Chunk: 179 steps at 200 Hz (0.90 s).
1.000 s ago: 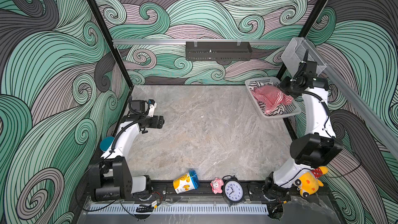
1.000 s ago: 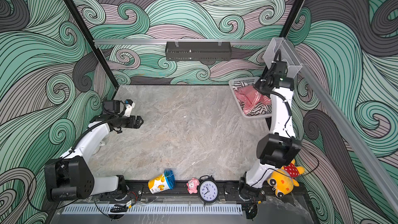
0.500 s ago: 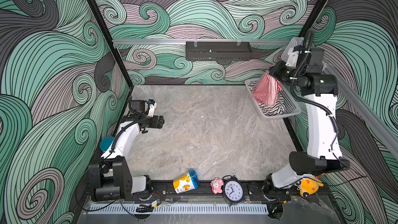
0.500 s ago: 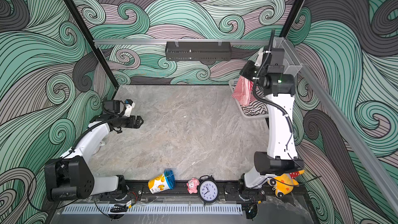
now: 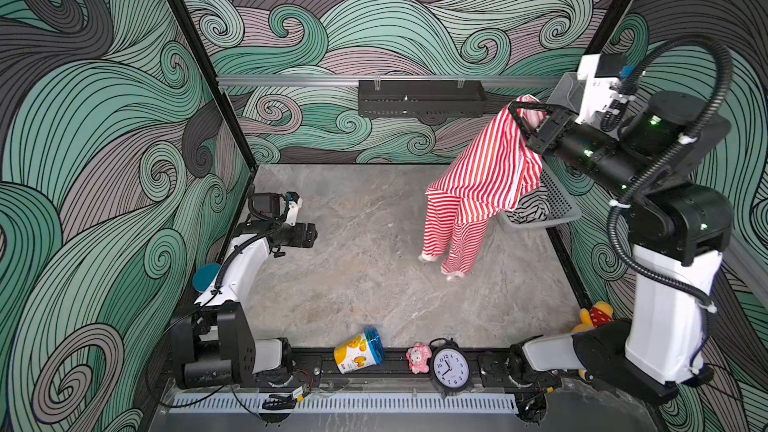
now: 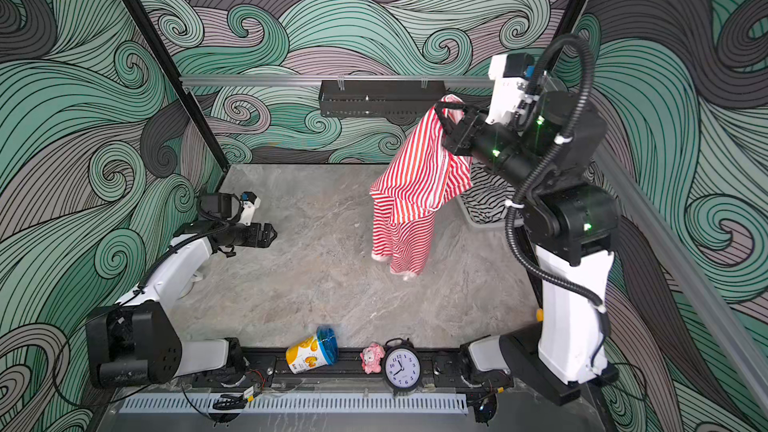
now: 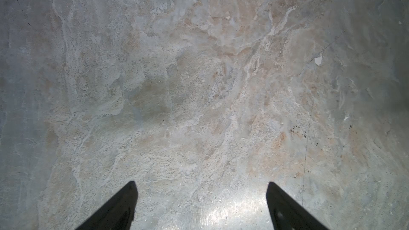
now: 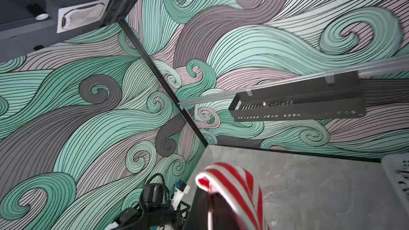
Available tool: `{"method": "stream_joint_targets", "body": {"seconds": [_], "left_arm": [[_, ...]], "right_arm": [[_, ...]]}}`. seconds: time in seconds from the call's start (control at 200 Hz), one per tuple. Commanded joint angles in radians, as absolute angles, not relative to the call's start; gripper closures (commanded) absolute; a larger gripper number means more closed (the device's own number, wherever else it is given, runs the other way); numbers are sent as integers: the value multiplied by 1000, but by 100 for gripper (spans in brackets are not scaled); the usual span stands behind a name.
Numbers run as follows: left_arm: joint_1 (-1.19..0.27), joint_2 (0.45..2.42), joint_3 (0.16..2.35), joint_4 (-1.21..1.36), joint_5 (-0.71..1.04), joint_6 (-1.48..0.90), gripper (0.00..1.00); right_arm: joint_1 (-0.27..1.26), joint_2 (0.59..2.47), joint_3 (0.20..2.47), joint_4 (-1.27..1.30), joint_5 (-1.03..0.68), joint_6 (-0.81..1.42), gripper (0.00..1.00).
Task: Fold and stack the tank tops
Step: 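Lift the red striped tank top out of the basket with the right gripper, then lower the tank top onto the table center with the right gripper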
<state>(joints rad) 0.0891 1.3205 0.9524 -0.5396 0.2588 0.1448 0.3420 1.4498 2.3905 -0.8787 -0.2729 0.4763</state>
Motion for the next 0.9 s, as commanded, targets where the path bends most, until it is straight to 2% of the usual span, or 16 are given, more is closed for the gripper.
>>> {"method": "stream_joint_targets", "body": {"seconds": [0.0, 0.25, 0.42, 0.656, 0.781, 0.891], "left_arm": [[83, 1332, 953, -563, 270, 130, 7], [84, 1330, 954, -563, 255, 130, 7], [84, 1336, 954, -565, 251, 130, 7], [84, 1348, 951, -563, 259, 130, 7], [83, 1356, 952, -563, 263, 130, 7], [84, 1359, 953, -564, 271, 133, 7]], "right_arm": [[389, 1572, 2394, -859, -303, 517, 100], [452, 1885, 2611, -828, -357, 562, 100], [508, 2025, 2775, -760, -278, 520, 100], [564, 1991, 2652, -607, -253, 489, 100], [587, 2030, 2559, -692, -151, 500, 100], [588, 2078, 2407, -741, -132, 549, 100]]}}
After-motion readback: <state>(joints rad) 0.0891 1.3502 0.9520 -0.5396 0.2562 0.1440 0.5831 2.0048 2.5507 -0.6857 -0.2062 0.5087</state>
